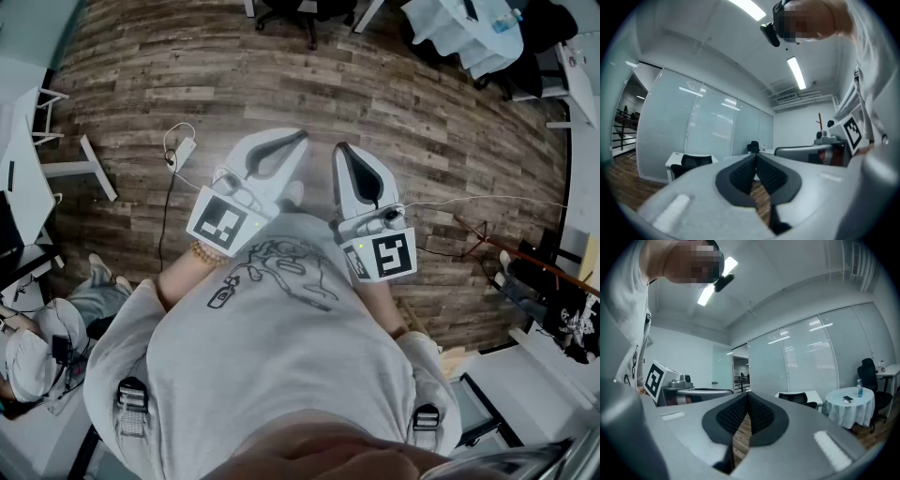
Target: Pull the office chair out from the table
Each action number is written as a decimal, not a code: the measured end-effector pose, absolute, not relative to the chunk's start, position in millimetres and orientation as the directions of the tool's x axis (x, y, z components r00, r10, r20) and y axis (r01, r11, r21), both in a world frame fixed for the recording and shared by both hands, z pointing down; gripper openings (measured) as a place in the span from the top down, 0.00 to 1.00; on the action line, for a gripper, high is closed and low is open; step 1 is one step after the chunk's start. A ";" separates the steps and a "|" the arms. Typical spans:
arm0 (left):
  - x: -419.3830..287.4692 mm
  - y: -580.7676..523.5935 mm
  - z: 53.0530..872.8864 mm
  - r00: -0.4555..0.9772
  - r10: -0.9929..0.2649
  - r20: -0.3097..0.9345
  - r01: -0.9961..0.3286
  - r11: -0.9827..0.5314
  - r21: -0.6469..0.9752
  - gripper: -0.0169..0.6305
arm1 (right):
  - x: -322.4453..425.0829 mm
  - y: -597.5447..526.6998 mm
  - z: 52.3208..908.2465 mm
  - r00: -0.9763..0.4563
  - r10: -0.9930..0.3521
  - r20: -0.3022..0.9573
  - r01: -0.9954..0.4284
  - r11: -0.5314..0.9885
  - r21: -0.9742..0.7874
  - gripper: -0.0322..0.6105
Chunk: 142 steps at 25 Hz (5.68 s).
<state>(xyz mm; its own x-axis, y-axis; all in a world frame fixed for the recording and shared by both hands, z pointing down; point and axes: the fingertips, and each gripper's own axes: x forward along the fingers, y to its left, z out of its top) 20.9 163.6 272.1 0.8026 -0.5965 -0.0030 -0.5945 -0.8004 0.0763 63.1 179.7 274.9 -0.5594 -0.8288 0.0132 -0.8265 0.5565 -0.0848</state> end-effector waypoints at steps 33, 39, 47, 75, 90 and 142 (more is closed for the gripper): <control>93.1 120.1 289.5 0.776 -0.631 0.019 -0.630 -0.773 0.073 0.97 | 134.8 136.0 290.9 -0.586 -0.810 0.008 -0.805 0.581 -0.122 0.94; 89.4 101.8 290.1 0.761 -0.648 0.017 -0.647 -0.759 0.070 0.97 | 133.3 117.1 293.9 -0.597 -0.802 0.012 -0.797 0.590 -0.130 0.94; 80.1 47.4 305.1 0.752 -0.658 0.038 -0.658 -0.748 0.083 0.97 | 125.8 63.7 303.3 -0.608 -0.793 0.031 -0.790 0.600 -0.124 0.94; 5.3 -306.5 334.0 0.785 -0.601 0.147 -0.600 -0.798 -0.057 0.91 | 64.2 -284.9 321.0 -0.594 -0.793 0.135 -0.799 0.601 0.019 0.90; -7.0 -483.4 450.4 0.719 -0.543 0.433 -0.441 -0.839 -0.319 0.77 | 87.2 -453.8 409.6 -0.507 -0.782 0.363 -0.732 0.613 0.298 0.75; -13.5 -528.4 625.2 0.475 -0.474 0.742 0.019 -0.837 -0.547 0.79 | 110.8 -503.8 634.1 -0.364 -0.508 0.781 -0.230 0.861 0.453 0.63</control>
<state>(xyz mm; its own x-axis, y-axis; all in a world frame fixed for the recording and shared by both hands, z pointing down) -13.5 -528.4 625.2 0.4749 -0.4736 0.7417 0.0189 -0.8371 -0.5467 110.8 -503.8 634.1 -0.3635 -0.5078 0.7810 -0.2301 0.8613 0.4529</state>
